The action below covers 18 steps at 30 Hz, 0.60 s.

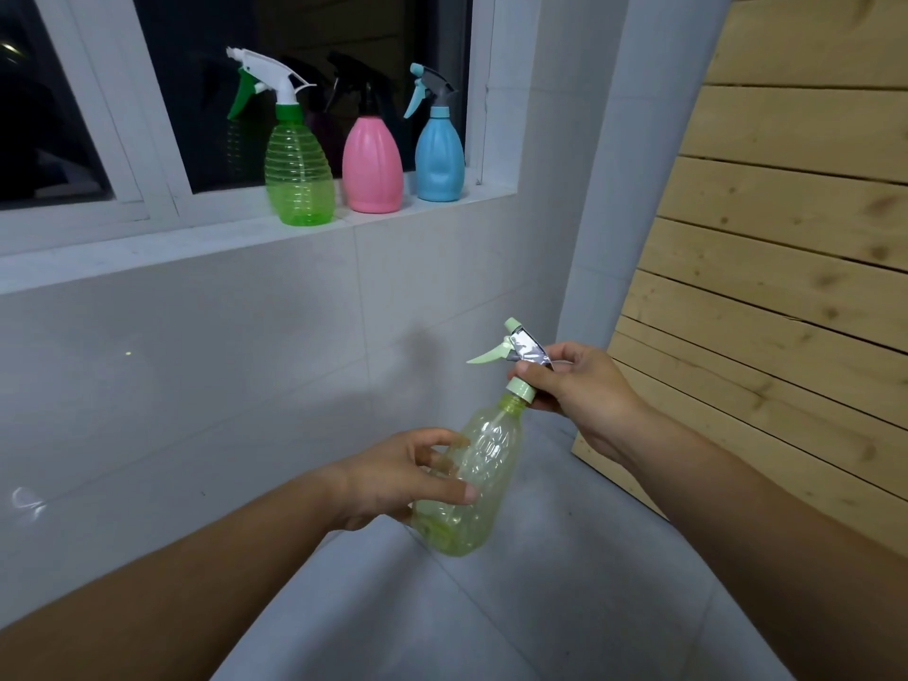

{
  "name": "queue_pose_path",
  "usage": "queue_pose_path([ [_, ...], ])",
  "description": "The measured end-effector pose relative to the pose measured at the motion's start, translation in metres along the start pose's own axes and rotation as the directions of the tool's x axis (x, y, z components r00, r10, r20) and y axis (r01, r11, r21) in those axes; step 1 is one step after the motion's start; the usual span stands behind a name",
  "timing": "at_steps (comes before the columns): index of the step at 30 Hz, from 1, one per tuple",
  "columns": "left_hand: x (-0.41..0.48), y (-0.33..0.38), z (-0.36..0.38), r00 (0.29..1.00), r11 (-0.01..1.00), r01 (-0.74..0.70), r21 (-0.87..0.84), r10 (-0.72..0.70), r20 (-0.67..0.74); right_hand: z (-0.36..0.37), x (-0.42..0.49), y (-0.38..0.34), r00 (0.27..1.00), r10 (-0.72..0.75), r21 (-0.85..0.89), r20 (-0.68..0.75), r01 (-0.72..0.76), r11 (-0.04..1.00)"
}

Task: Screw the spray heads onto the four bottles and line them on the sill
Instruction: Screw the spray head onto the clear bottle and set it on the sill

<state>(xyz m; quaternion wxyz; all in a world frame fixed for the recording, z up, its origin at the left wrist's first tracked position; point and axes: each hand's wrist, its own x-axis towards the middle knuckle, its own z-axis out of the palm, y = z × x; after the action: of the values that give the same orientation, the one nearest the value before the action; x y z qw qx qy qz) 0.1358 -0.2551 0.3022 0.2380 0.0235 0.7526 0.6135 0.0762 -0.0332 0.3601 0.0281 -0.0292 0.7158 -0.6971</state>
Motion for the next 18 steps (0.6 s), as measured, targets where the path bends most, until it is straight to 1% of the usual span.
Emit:
queue_pose_path([
  [5, -0.0014, 0.0003, -0.0009, 1.0, 1.0, -0.004, 0.005, 0.004, -0.007, 0.0051, -0.0022, 0.0015, 0.996, 0.027, -0.008, 0.081, -0.026, 1.0],
  [11, -0.004, 0.0002, -0.001, 1.0, 1.0, -0.005, 0.002, 0.005, 0.001, 0.0095, -0.0044, 0.001, 0.991, 0.023, -0.005, 0.134, -0.023, 1.0],
  [18, -0.0081, 0.0007, -0.0042, 1.0, 0.999, 0.007, 0.043, -0.008, 0.018, 0.009, -0.0051, 0.004, 0.977, 0.017, -0.023, 0.212, -0.012, 1.0],
])
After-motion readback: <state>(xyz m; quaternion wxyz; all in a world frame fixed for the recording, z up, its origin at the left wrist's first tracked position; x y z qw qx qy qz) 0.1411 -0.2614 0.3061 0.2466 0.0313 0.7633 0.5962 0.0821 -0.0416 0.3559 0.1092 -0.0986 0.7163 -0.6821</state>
